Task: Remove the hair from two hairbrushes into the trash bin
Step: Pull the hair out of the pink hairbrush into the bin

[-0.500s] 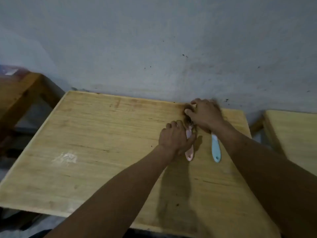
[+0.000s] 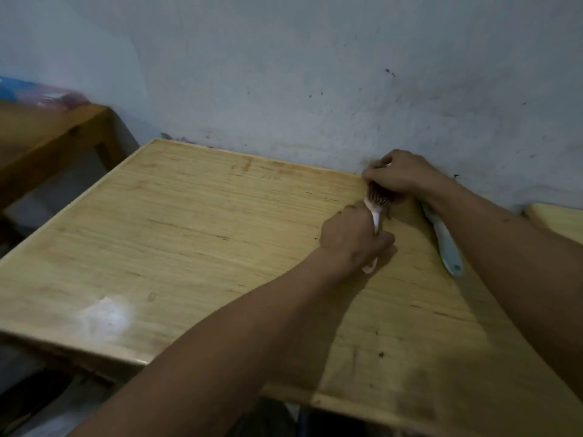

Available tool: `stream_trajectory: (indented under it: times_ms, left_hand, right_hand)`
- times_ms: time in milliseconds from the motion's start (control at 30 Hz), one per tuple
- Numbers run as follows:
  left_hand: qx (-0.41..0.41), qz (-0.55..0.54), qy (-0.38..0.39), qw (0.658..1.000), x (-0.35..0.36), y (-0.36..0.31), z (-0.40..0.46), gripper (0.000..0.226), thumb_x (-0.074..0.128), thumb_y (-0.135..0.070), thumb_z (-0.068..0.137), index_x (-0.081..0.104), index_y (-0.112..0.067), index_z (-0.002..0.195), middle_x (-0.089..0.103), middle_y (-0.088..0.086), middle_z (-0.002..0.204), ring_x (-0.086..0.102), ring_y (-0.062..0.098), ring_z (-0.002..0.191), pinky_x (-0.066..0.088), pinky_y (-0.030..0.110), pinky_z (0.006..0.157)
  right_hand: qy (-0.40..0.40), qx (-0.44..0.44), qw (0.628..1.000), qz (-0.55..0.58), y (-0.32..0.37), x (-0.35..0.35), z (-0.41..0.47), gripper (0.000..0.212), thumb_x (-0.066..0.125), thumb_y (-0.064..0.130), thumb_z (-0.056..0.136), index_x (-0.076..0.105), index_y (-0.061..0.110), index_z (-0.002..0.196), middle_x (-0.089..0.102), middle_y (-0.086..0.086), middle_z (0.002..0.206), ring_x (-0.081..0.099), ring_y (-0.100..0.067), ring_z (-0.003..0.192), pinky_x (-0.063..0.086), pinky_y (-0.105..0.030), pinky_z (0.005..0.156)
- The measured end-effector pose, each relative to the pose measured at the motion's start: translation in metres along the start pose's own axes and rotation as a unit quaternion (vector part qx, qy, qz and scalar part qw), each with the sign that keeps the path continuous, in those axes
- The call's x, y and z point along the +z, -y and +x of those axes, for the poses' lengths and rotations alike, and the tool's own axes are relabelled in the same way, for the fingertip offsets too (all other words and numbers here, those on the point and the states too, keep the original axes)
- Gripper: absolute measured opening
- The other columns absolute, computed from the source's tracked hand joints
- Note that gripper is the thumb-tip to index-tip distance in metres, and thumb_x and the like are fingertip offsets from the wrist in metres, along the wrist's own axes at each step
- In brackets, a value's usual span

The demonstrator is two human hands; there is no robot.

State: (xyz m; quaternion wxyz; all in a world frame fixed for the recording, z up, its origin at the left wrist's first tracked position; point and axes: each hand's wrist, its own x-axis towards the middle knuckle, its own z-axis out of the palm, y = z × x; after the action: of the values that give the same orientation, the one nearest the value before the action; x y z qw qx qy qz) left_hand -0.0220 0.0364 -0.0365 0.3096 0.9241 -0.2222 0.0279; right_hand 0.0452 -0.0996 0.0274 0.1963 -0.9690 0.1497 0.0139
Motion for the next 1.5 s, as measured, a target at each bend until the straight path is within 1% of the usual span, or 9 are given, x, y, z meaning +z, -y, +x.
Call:
stream_trajectory:
  times_ms: [200,333,467,667,900,1000,1100,1267,1500]
  left_hand:
    - [-0.06,-0.036,-0.025,0.997,-0.04,0.02,-0.049,0.05,0.065,-0.035,0.084,0.043,-0.005,0.117,0.062,0.014,0.102,0.061,0.036,0.085,0.037,0.034,0.057]
    - [-0.159,-0.161,-0.04,0.973,-0.081,0.034,-0.084,0.045,0.057,-0.026,0.08,0.039,-0.008,0.117,0.061,0.012,0.099,0.061,0.032,0.083,0.047,0.037,0.057]
    - [-0.205,-0.207,-0.012,0.956,-0.128,0.064,-0.128,0.055,0.055,-0.055,0.076,0.052,-0.015,0.113,0.065,0.01,0.104,0.063,0.028,0.088,0.051,0.039,0.068]
    - [-0.225,-0.068,-0.015,0.972,-0.178,0.119,-0.203,0.088,0.044,-0.096,0.059,0.066,-0.017,0.093,0.069,0.002,0.086,0.065,0.022,0.075,0.056,0.037,0.069]
    - [-0.239,0.102,-0.103,0.96,-0.205,0.172,-0.276,0.088,0.03,-0.095,0.068,0.063,-0.014,0.066,0.065,0.003,0.064,0.063,0.022,0.059,0.049,0.03,0.055]
    - [-0.225,0.141,-0.104,0.959,-0.213,0.188,-0.3,0.088,0.029,-0.094,0.071,0.066,-0.015,0.064,0.064,0.001,0.06,0.061,0.018,0.053,0.047,0.029,0.049]
    - [-0.233,0.173,-0.121,0.949,-0.216,0.202,-0.319,0.094,0.023,-0.098,0.066,0.07,-0.017,0.075,0.068,-0.001,0.067,0.064,0.019,0.059,0.059,0.036,0.061]
    - [-0.252,0.205,-0.126,0.937,-0.225,0.217,-0.353,0.093,0.021,-0.098,0.068,0.068,-0.017,0.063,0.066,-0.003,0.057,0.063,0.017,0.051,0.058,0.034,0.055]
    - [-0.321,0.277,-0.127,0.897,-0.241,0.231,-0.412,0.088,0.027,-0.093,0.074,0.062,-0.013,0.062,0.061,0.001,0.058,0.059,0.018,0.051,0.046,0.032,0.047]
  right_hand:
    - [0.044,-0.02,0.993,0.109,0.043,-0.019,-0.058,0.028,0.07,0.037,0.085,0.077,0.01,0.088,0.078,-0.014,0.09,0.078,-0.03,0.073,0.065,-0.035,0.062]
    - [0.118,-0.048,0.983,0.129,0.081,-0.026,-0.099,0.04,0.071,0.048,0.088,0.077,0.01,0.099,0.077,-0.013,0.104,0.074,-0.027,0.074,0.064,-0.032,0.06]
    - [0.169,-0.079,0.98,0.075,0.129,-0.025,-0.138,0.08,0.058,0.076,0.087,0.061,0.012,0.134,0.059,-0.005,0.128,0.076,-0.029,0.092,0.064,-0.034,0.063]
    - [0.268,-0.126,0.953,0.063,0.199,0.014,-0.178,0.088,0.031,0.077,0.096,0.064,0.001,0.126,0.065,-0.018,0.125,0.079,-0.034,0.083,0.065,-0.039,0.069]
    - [0.318,-0.182,0.93,0.025,0.263,0.067,-0.21,0.075,0.026,0.065,0.104,0.053,0.005,0.139,0.063,-0.019,0.128,0.079,-0.03,0.072,0.062,-0.035,0.068]
    - [0.304,-0.216,0.927,-0.029,0.283,0.078,-0.215,0.075,0.03,0.066,0.103,0.046,0.008,0.148,0.071,-0.017,0.119,0.079,-0.027,0.075,0.059,-0.032,0.065]
    - [0.301,-0.26,0.916,-0.045,0.301,0.084,-0.216,0.065,0.04,0.061,0.104,0.042,0.014,0.149,0.071,-0.014,0.118,0.076,-0.025,0.079,0.057,-0.031,0.062]
    - [0.373,-0.353,0.856,-0.052,0.33,0.106,-0.225,0.025,0.062,0.04,0.101,0.065,0.022,0.118,0.069,-0.008,0.122,0.073,-0.021,0.083,0.057,-0.032,0.068]
    - [0.415,-0.443,0.79,-0.085,0.374,0.156,-0.254,0.013,0.077,0.015,0.092,0.082,0.011,0.103,0.079,-0.005,0.097,0.075,-0.014,0.083,0.062,-0.023,0.073]
